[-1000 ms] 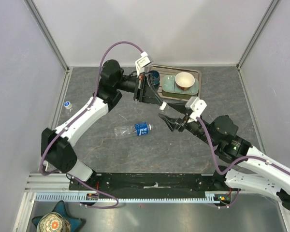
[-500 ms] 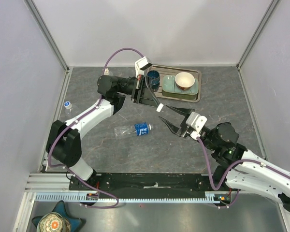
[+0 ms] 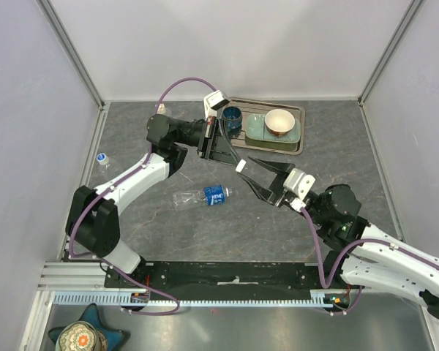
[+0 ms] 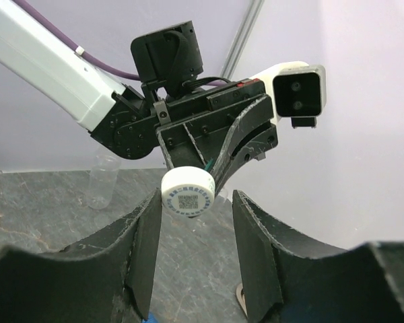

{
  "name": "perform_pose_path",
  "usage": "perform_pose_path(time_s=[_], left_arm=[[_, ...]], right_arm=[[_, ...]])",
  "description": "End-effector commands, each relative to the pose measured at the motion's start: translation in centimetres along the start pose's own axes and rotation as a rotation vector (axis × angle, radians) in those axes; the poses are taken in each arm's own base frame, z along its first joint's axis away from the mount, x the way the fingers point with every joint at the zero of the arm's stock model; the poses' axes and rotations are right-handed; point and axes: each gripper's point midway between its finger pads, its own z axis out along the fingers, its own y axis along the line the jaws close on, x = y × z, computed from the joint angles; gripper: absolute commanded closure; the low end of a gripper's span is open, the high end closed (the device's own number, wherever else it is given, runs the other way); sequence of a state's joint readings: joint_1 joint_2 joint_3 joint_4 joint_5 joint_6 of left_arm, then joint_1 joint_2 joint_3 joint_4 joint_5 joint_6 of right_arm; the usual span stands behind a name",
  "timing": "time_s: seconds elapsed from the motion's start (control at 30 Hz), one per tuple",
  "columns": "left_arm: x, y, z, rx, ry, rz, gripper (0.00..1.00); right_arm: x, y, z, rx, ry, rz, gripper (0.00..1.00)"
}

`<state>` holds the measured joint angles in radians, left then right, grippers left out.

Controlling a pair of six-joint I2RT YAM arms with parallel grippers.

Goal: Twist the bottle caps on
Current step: Pick up the bottle cap from the center of the board.

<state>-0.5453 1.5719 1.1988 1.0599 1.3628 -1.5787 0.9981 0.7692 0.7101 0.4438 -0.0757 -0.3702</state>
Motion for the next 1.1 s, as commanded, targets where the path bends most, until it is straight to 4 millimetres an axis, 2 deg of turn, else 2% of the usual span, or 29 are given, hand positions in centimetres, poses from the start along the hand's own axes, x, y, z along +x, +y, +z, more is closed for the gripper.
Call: perform_pose_path(time_s=[0.0,0.23,0.5,0.57,0.6,0.63,0.67,0.7,0.73,0.77,0.8,0.83,0.87,0.9,0.97,1.0,1.03,1.07], left_arm=[[0.1,-1.3,-0.1,0.004,0.002,0.077,0.98],[0.1,-1.5,0.0,0.003,-0.006,0.075,0.98],[0.3,-1.7,-0.1,-0.002,-0.005,0.072,0.98],[0.4,-1.7,-0.2,-0.011,0.006,0.114,0.82],[0.6,-1.2,-0.3,-0.03,0.021,0.063,0.7],[0.4,-1.3,-0.5,-0.046,0.023,0.055,0.66],[0.3,-1.3,-0.7,-0.059,0.028,0.155,0.54],[1.0,0.1,-1.2,-0.126,0.023,-0.015,0.44],[-0.1,-0.2,-1.4,-0.16,0.031,0.229,0.43],[-0.5,0.0,-1.7,-0.222,0.034,0.284,0.4],[-1.1,2.7,-2.2,-0.403,0.016,0.283,0.34],[-1.1,2.6,-3.0,-0.508,0.081,0.384,0.33],[-1.3,4.2,-4.1,-0.637,0.103,0.403,0.32],[-2.5,6.9,-6.7,-0.844,0.105,0.433,0.31],[-2.4,9.0,-10.1,-1.019,0.189,0.562,0.3],[-2.9,8.6,-12.0,-1.13,0.186,0.634,0.29],[-1.9,10.2,-13.1,-1.162,0.25,0.708,0.28],[-1.2,10.6,-13.8,-1.184,0.27,0.73,0.25]], right_arm=[[-3.4,-0.5,1.0,-0.002,-0.1,0.024,0.48],[-2.9,-0.1,1.6,-0.012,-0.097,0.042,0.54],[-3.2,-0.4,1.6,-0.001,-0.098,0.059,0.71],[-3.4,-0.5,1.5,0.001,-0.086,0.073,0.73],[-3.3,-0.4,1.5,-0.002,-0.079,0.082,0.74],[-3.8,-0.6,1.4,-0.001,-0.082,0.091,0.75],[-3.7,-0.4,1.0,-0.013,-0.061,0.103,0.75],[-4.0,-0.3,0.8,-0.017,-0.056,0.131,0.75],[-4.5,-0.2,0.6,-0.033,-0.059,0.142,0.75],[-4.8,0.0,-0.1,-0.044,-0.05,0.155,0.75],[-5.0,0.1,-0.4,-0.052,-0.049,0.177,0.75],[-5.0,0.3,-0.9,-0.062,-0.034,0.191,0.75],[-5.8,0.1,-1.6,-0.058,-0.043,0.2,0.75],[-6.1,0.1,-2.0,-0.062,-0.041,0.208,0.75],[-6.4,0.0,-2.9,-0.057,-0.024,0.242,0.75],[-6.4,-0.1,-3.1,-0.053,-0.015,0.251,0.74],[-6.0,-0.1,-3.4,-0.046,0.008,0.26,0.74],[-6.3,-0.4,-3.7,-0.031,0.009,0.268,0.74]])
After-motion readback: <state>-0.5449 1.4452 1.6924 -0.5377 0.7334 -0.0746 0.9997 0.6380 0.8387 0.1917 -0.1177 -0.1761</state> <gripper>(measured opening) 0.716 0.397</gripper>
